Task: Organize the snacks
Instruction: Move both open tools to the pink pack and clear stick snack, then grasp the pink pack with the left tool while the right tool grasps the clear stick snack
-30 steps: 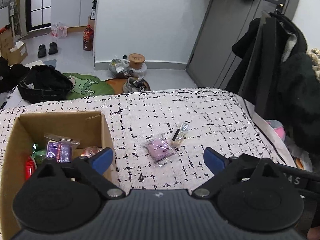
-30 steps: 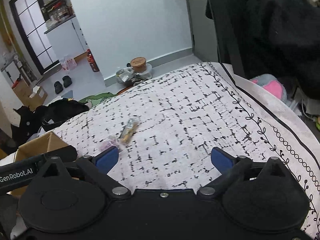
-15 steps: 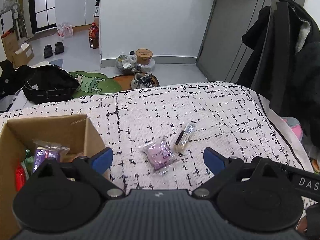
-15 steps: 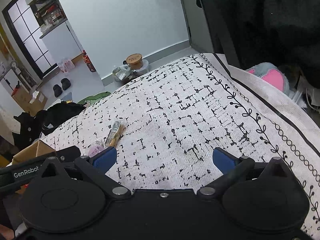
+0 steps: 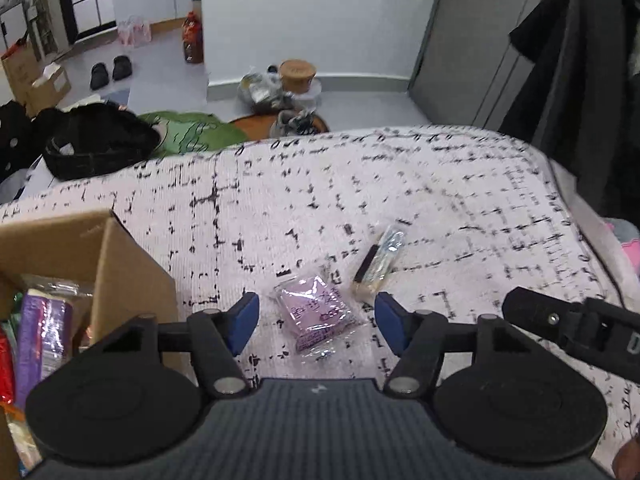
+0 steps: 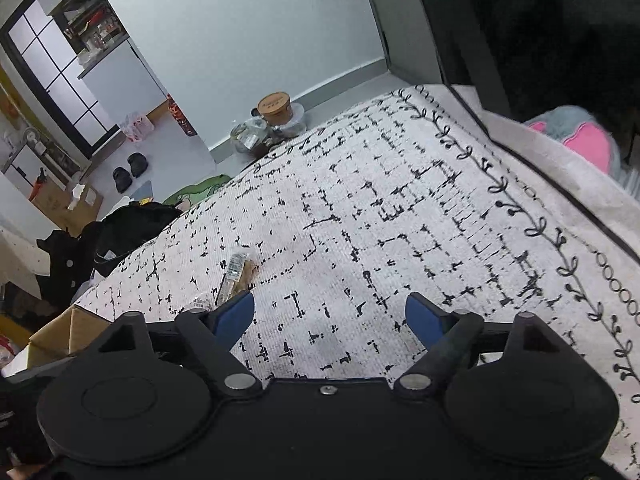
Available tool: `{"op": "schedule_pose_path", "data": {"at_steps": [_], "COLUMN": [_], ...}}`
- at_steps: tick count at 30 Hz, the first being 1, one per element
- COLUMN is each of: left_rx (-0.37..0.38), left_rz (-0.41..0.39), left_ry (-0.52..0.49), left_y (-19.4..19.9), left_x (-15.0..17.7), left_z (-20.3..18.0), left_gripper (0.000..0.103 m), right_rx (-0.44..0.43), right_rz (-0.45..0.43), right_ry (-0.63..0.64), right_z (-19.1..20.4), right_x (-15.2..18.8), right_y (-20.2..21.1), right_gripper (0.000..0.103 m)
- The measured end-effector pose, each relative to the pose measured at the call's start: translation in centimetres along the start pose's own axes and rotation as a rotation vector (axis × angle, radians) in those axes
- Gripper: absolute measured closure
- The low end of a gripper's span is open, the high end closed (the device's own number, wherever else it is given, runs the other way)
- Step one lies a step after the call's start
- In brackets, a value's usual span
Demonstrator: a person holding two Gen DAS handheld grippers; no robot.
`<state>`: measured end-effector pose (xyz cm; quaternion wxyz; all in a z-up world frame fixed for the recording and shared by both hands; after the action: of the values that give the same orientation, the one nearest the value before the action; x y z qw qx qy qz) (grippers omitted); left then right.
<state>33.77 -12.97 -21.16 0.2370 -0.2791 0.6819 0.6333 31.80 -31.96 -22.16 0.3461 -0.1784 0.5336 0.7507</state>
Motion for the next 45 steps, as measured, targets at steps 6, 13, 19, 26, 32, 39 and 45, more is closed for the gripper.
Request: {"op": "schedule_pose_path", "data": {"at_steps": [6,13,19,26,32,39,45], "left_rx": [-0.011,-0.025,-0.039,-0.049,-0.051,-0.08,-0.055], "left_rz": [0.033,0.037,-0.025,-0.076,-0.119,-0.119,-0.122], "left_ry": [0.016,0.025,0.02,0.011,0.024,0.092,0.092], "left_y": [-1.5,-1.9,-0.2,0.7,1.7,1.2,2.1], "left_x": [0.4,0.0,-1.5,-2.9,-3.7,-3.8,-3.6], "left_z": [0.1,0.2,0.7,1.3,2.3,4.3,4.0], "left_gripper": [0.046,0.072,0.074,0.075,0.075,0.075,0.075], "right_rx": [-0.007,-0.042,-0.072,-0.096,-0.121,-0.104,-0.069], "right_rz": [0.027,0.045,0.064,0.079,0.098,0.143,0.162], "right_ry": [-0.014,-0.032,-0.052,-0.068,-0.091,-0.041,-0.017], "right_z": [0.1,1.2,2.1,3.3,4.8,6.9,6.9], "right_x": [0.3,0.5,0.5,0.2,-0.2,0.5,0.8], "right_y": [-1.4,-2.9,-4.3,-5.4,-6.6,-8.5,-7.9], "right_gripper": [0.022,0.03,0.038,0.045,0.045,0.052,0.085]}}
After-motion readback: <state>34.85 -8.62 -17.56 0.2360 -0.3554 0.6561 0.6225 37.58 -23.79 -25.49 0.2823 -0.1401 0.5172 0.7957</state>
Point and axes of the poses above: each gripper's, at about its wrist camera, not at the fingertips, and y roughly against the way its jaws point, z to its left, x to its underside, the point moved 6 cm from there along -y, roughly the way its jaws point, and after that the axes turned 9 degrees about -z, right-handed, at the moved point
